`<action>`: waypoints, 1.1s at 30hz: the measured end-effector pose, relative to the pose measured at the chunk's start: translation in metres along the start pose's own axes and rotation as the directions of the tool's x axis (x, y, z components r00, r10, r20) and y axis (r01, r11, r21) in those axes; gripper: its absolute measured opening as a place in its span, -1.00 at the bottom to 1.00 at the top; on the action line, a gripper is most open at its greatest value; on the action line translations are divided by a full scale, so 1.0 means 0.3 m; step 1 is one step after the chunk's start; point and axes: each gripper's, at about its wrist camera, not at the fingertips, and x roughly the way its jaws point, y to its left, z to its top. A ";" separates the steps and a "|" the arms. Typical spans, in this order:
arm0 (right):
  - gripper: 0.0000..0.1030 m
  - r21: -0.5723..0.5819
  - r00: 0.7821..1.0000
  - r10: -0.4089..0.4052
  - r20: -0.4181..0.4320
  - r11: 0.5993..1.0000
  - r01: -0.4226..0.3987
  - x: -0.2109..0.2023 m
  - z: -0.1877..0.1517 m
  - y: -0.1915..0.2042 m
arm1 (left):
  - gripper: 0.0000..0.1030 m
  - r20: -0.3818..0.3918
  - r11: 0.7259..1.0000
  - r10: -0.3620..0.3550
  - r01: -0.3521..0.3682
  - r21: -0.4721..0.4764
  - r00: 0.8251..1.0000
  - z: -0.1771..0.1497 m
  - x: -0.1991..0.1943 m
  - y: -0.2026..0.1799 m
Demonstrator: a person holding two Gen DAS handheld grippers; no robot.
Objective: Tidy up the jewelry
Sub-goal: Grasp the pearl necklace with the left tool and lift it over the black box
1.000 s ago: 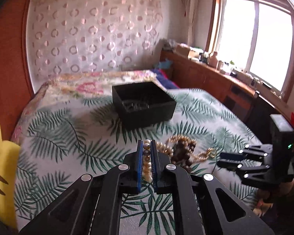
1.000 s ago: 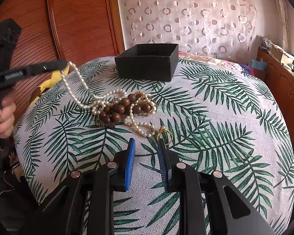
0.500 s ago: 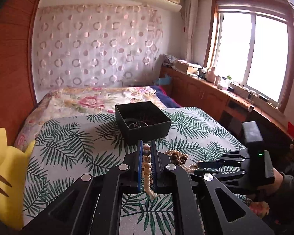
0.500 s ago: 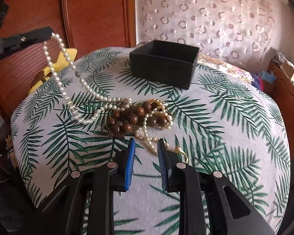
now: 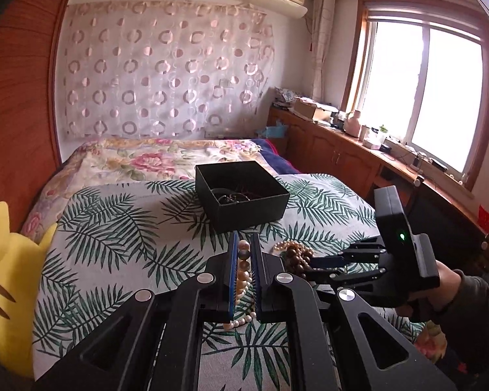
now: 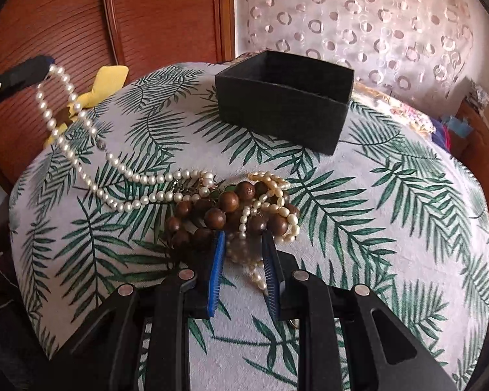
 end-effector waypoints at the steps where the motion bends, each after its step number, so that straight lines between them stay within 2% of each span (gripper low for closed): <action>1: -0.50 0.001 1.000 0.001 -0.002 1.000 -0.001 0.004 0.006 -0.002 | -0.87 -0.002 1.000 -0.001 0.001 -0.001 1.000 -0.001 0.002 -0.002; 3: -0.53 -0.005 1.000 0.002 -0.005 1.000 -0.002 0.009 0.013 -0.002 | -0.87 -0.005 1.000 -0.003 0.003 -0.004 1.000 -0.002 0.008 -0.001; 5: -0.89 -0.007 1.000 0.003 -0.003 1.000 -0.003 0.012 0.015 -0.004 | -0.87 -0.007 1.000 -0.005 0.005 -0.006 1.000 -0.003 0.012 0.000; 11: -0.89 0.018 0.999 0.021 0.034 1.000 -0.022 -0.024 0.000 -0.014 | -0.87 0.000 1.000 -0.002 0.002 -0.006 1.000 -0.003 0.013 -0.002; 19: -0.89 0.006 0.985 -0.025 0.171 1.000 0.025 -0.212 0.041 -0.024 | -0.87 0.028 1.000 0.000 0.000 -0.002 1.000 0.029 0.004 0.007; 25: -0.89 -0.005 0.968 -0.053 0.245 0.998 0.056 -0.328 0.105 -0.057 | -0.87 0.050 1.000 -0.003 0.002 0.020 0.999 0.096 -0.011 0.004; 33: -0.90 -0.030 0.951 -0.076 0.299 0.996 0.089 -0.397 0.181 -0.063 | -0.87 0.088 0.999 -0.003 -0.002 0.053 0.996 0.197 -0.024 -0.023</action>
